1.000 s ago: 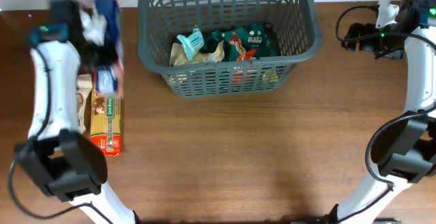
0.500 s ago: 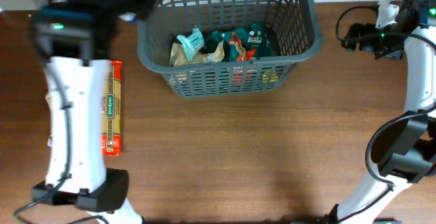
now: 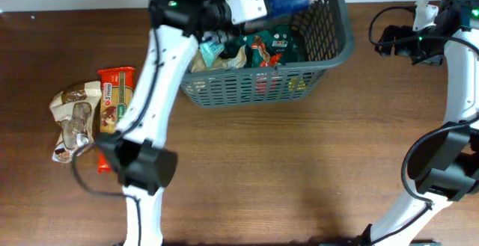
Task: Pack container
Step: 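Lift the blue box into the basket and release it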
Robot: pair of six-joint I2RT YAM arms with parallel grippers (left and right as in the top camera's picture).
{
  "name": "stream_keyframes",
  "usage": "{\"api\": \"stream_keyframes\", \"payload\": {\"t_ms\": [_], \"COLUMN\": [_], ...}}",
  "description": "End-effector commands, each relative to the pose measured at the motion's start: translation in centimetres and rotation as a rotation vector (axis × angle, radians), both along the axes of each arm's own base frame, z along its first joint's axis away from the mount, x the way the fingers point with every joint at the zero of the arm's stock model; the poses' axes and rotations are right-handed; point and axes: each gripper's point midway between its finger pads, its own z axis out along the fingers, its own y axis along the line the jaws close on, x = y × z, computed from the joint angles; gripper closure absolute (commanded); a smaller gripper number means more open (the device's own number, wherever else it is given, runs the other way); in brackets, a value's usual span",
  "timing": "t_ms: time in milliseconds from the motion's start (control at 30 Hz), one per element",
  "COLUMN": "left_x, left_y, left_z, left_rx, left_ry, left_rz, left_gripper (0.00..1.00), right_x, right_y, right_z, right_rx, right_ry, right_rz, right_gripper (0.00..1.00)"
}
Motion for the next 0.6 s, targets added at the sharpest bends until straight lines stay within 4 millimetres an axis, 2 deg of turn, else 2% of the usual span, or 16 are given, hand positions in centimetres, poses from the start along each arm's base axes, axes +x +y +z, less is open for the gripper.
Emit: {"api": "stream_keyframes", "payload": {"t_ms": [0,67,100,133,167,200,233,300,400,500,567], "left_x": [0.4,0.5,0.6,0.7,0.8,1.0,1.2,1.1,0.4,-0.6,-1.9], "left_y": [0.0,0.3,0.7,1.1,1.4,1.9,2.3,3.1,4.7,8.4,11.7], "left_z": [-2.9,-4.7,-5.0,-5.1,-5.1,-4.3,-3.5,-0.9,4.9,10.7,13.1], "left_rx": [0.027,0.06,0.076,0.09,0.097,0.1,0.098,0.065,-0.052,-0.22,-0.277], "left_ry": [0.054,0.09,0.094,0.095,0.095,0.08,0.065,0.034,-0.022,-0.06,-0.066], "left_rz": [-0.018,-0.004,0.012,0.04,0.075,0.127,0.177,0.26,0.379,0.568,0.669], "left_gripper": [0.98,0.98,0.97,0.85,0.58,0.21,0.01,0.01,0.01,0.01,0.01], "right_x": [-0.1,-0.1,-0.1,-0.1,-0.1,-0.1,-0.1,-0.1,-0.1,-0.1,-0.1], "right_y": [0.2,0.2,0.2,0.2,0.2,0.2,0.2,0.2,0.2,0.2,0.2], "right_z": [0.6,0.6,0.6,0.6,0.6,0.6,0.6,0.6,0.6,0.6,0.6], "right_rx": [0.008,0.008,0.008,0.008,0.008,0.008,0.008,0.008,0.008,0.008,0.008], "right_ry": [-0.012,-0.012,-0.012,-0.012,-0.012,-0.012,-0.012,-0.012,-0.012,-0.012,-0.012], "right_rz": [-0.005,-0.005,-0.005,-0.005,-0.005,-0.005,-0.005,-0.005,-0.005,-0.005,-0.005], "right_gripper": [0.01,0.01,0.01,0.01,0.01,0.01,0.01,0.01,0.01,0.01,0.01]}}
